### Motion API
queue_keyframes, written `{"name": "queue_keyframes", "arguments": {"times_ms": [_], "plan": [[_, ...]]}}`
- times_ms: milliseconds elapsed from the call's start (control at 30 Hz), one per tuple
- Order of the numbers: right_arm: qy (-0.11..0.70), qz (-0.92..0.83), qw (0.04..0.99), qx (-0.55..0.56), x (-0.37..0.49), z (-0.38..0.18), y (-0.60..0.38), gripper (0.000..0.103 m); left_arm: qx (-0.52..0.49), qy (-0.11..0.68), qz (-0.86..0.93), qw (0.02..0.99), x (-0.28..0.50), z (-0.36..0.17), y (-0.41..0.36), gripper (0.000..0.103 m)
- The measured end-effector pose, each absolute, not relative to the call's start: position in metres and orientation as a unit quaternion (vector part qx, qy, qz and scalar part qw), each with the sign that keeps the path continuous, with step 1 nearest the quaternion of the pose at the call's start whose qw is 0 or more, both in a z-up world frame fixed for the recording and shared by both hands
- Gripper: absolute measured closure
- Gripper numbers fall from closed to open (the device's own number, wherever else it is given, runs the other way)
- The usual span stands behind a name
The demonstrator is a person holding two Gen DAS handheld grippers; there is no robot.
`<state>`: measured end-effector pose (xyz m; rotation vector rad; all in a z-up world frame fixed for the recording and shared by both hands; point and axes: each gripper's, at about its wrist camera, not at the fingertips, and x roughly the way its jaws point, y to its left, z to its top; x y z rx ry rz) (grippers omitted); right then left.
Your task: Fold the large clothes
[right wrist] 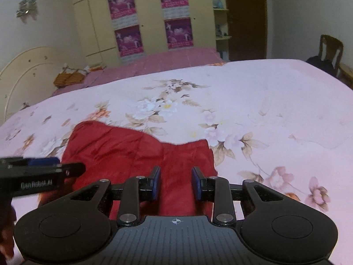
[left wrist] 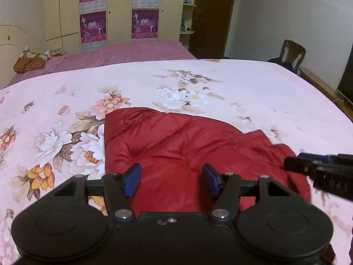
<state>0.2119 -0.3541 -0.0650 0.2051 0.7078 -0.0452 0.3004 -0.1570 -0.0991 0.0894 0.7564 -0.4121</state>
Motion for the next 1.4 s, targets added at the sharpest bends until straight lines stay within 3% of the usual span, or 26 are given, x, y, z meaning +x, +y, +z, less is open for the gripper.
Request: {"name": "queue_keyframes", "arguments": {"times_ms": [300, 633, 800, 867, 933, 1233, 1400], "plan": [[0.368, -0.012, 0.927, 0.072, 0.179, -0.085, -0.342, 0.073, 0.046, 0.378, -0.197, 0.904, 0.251, -0.106, -0.141, 0.043], [0.408, 0.000, 0.908, 0.099, 0.186, -0.127, -0.357, 0.073, 0.058, 0.379, -0.195, 0.903, 0.250, -0.133, -0.143, 0.041], [0.409, 0.007, 0.905, 0.118, 0.181, -0.113, -0.369, 0.073, 0.058, 0.377, -0.194, 0.904, 0.247, -0.125, -0.141, 0.041], [0.403, 0.009, 0.905, 0.136, 0.172, -0.102, -0.374, 0.073, 0.050, 0.378, -0.188, 0.905, 0.246, -0.122, -0.137, 0.030], [0.399, 0.012, 0.906, 0.145, 0.165, -0.095, -0.377, 0.073, 0.045, 0.380, -0.181, 0.906, 0.246, -0.121, -0.135, 0.025], [0.413, 0.052, 0.898, 0.145, 0.132, -0.084, -0.369, 0.073, 0.028, 0.397, -0.186, 0.899, 0.243, -0.117, -0.125, 0.020], [0.442, 0.078, 0.884, 0.131, 0.120, -0.098, -0.357, 0.073, 0.036, 0.402, -0.188, 0.896, 0.247, -0.123, -0.120, 0.010]]}}
